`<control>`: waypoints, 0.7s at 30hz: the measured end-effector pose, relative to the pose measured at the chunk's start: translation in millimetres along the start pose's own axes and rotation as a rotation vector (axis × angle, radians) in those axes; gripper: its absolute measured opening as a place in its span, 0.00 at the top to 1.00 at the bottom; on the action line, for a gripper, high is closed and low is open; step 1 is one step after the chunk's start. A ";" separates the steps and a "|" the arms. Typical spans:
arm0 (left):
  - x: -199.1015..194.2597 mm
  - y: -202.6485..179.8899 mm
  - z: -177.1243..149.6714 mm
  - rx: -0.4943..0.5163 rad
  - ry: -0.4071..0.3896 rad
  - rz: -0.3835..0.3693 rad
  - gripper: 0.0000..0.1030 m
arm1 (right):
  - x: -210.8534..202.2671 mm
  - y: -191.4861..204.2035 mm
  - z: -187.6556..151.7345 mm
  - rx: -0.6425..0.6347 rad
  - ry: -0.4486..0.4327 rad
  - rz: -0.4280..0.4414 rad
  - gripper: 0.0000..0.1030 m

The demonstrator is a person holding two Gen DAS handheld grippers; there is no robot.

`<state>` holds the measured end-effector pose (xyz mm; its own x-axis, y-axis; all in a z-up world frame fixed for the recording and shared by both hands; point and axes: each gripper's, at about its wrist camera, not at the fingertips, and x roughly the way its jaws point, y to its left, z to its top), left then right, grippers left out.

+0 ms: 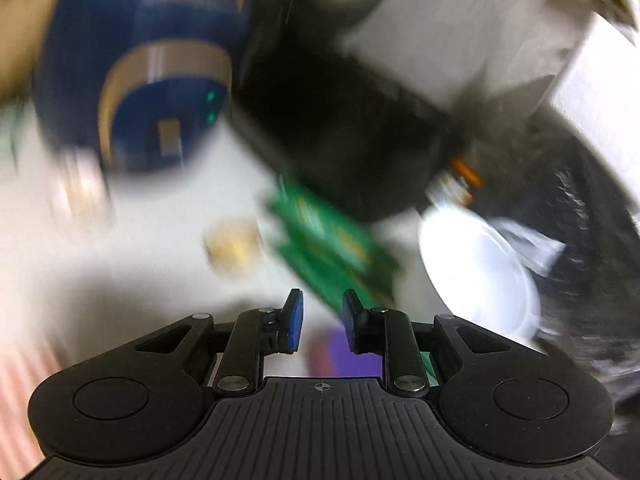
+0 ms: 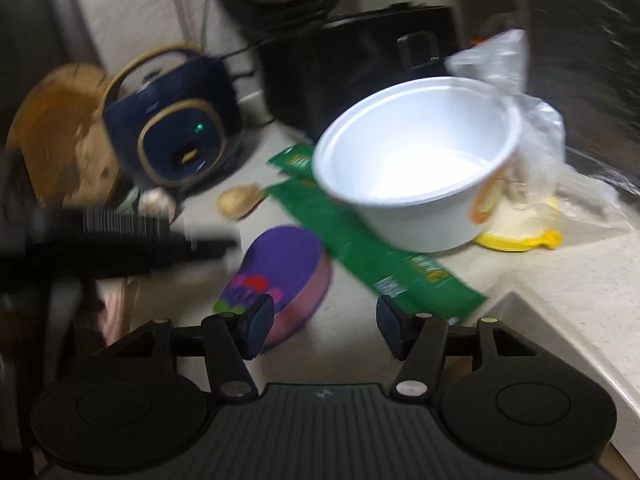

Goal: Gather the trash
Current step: 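Lower the left gripper onto the ginger root and close on it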

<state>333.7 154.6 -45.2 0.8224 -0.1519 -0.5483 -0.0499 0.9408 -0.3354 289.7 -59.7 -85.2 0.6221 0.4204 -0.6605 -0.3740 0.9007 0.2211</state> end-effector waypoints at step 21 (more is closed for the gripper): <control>115.8 12.6 26.2 0.373 0.144 0.275 0.57 | -20.0 -23.0 -16.3 0.017 -0.014 -0.132 0.43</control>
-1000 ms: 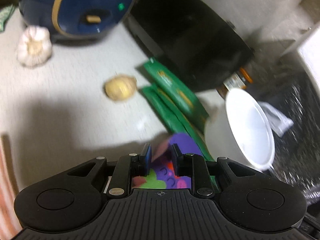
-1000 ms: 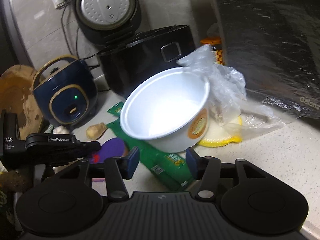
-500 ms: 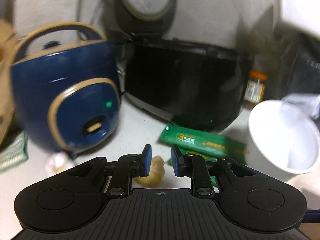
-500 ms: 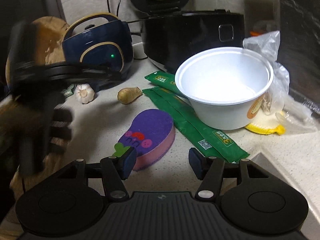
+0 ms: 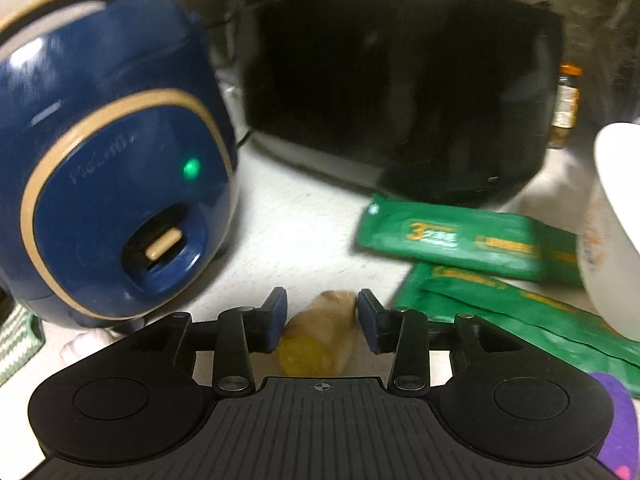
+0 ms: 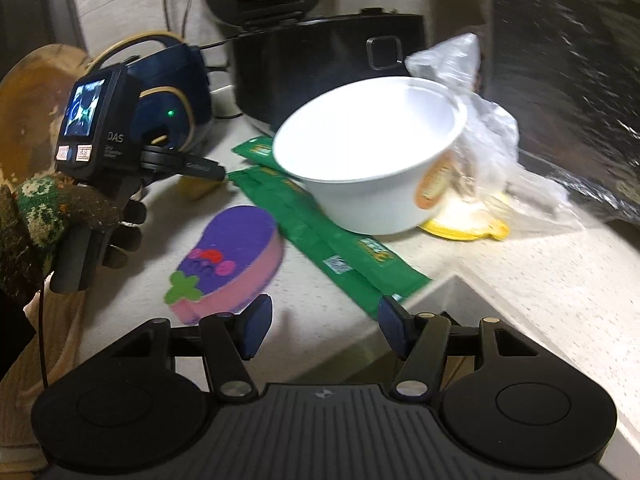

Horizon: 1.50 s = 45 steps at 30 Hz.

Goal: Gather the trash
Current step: 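Lower the left gripper onto the ginger root and close on it, then hold the ginger with the left gripper while the right gripper reaches the purple sponge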

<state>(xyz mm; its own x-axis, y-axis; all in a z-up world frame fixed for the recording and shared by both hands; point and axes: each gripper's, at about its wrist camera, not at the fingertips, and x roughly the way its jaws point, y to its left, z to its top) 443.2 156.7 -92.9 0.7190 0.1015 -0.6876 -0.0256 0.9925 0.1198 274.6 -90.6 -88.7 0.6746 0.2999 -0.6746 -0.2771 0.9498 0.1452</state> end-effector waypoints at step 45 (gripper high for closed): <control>-125.8 13.1 -110.9 -0.224 0.056 -0.186 0.61 | 82.8 48.1 47.3 0.104 0.089 0.136 0.28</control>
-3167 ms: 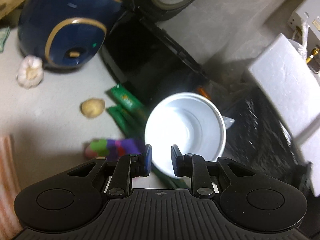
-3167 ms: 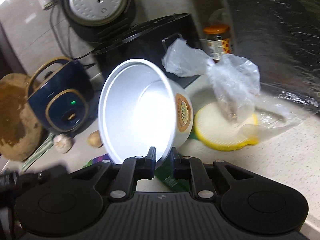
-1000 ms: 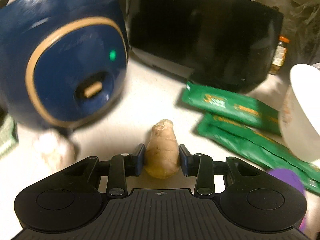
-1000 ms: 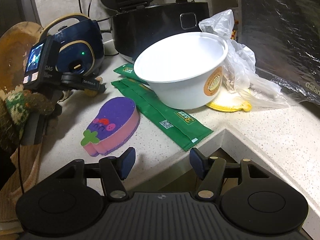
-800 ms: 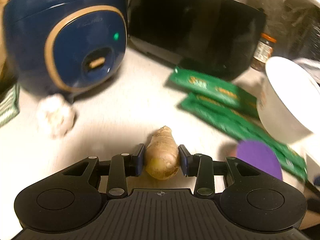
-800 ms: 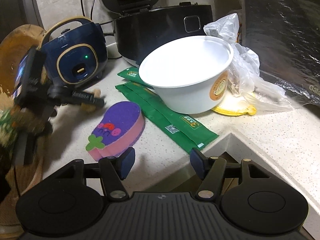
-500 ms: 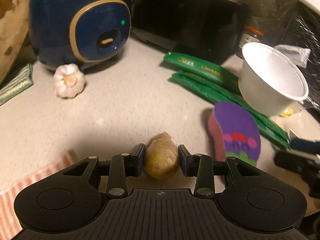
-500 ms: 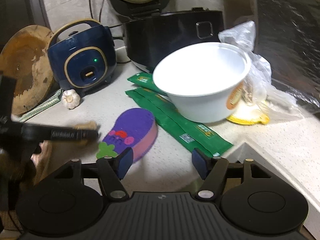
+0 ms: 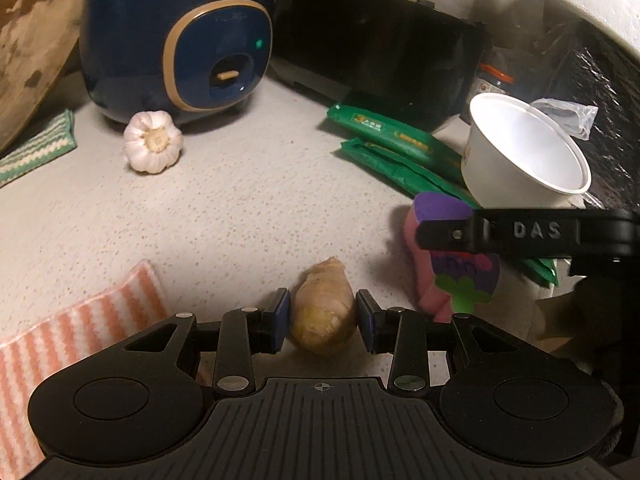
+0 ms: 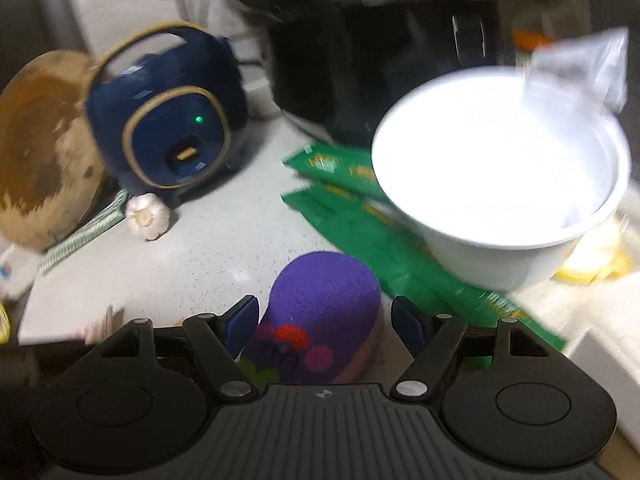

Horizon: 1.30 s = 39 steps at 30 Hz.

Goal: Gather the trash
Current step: 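Hold the ginger with the left gripper while the right gripper reaches the purple sponge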

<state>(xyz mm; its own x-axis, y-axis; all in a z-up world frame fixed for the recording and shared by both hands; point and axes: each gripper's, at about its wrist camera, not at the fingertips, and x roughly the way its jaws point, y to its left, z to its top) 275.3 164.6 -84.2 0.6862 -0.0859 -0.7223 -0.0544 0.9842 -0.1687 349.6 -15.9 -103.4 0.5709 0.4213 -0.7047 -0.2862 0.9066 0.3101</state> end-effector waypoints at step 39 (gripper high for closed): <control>4.0 -18.0 -8.9 0.093 0.010 -0.051 0.60 | -41.0 11.6 -47.8 -0.254 -0.114 -0.072 0.40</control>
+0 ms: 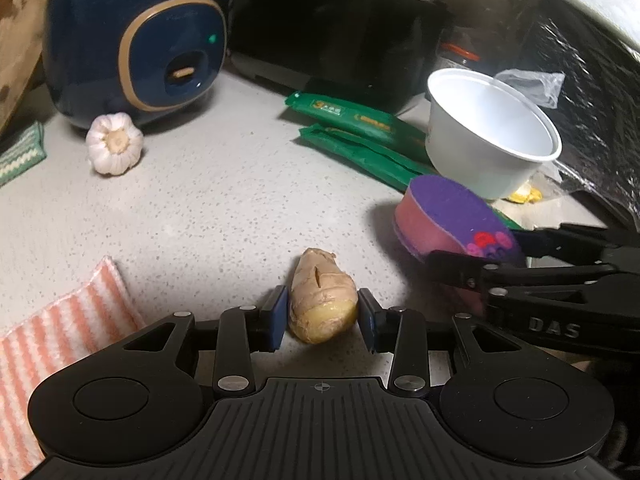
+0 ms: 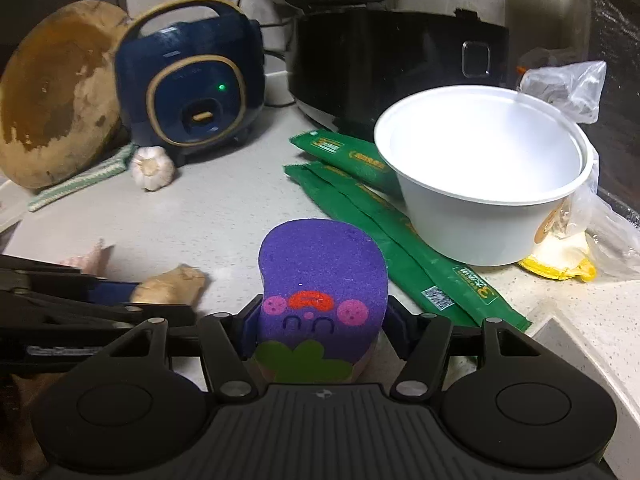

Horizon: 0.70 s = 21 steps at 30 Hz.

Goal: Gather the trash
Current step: 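Carry the ginger and purple sponge down over the green-lined bin with both grippers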

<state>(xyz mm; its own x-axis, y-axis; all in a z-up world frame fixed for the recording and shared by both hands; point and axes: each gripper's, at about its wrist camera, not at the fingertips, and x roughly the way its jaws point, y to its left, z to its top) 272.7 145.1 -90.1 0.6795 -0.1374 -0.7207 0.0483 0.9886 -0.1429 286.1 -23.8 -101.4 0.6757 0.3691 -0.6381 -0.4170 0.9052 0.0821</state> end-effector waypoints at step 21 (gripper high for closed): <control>-6.6 6.0 -2.5 -0.033 -0.035 -0.107 0.60 | -75.6 -7.6 -36.1 0.207 -0.065 -0.208 0.41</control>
<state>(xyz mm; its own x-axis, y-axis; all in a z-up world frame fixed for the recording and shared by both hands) 266.6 151.8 -87.9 0.6967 -0.2392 -0.6763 0.0980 0.9657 -0.2406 216.2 -66.2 -81.4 0.7740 0.1776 -0.6077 -0.1368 0.9841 0.1133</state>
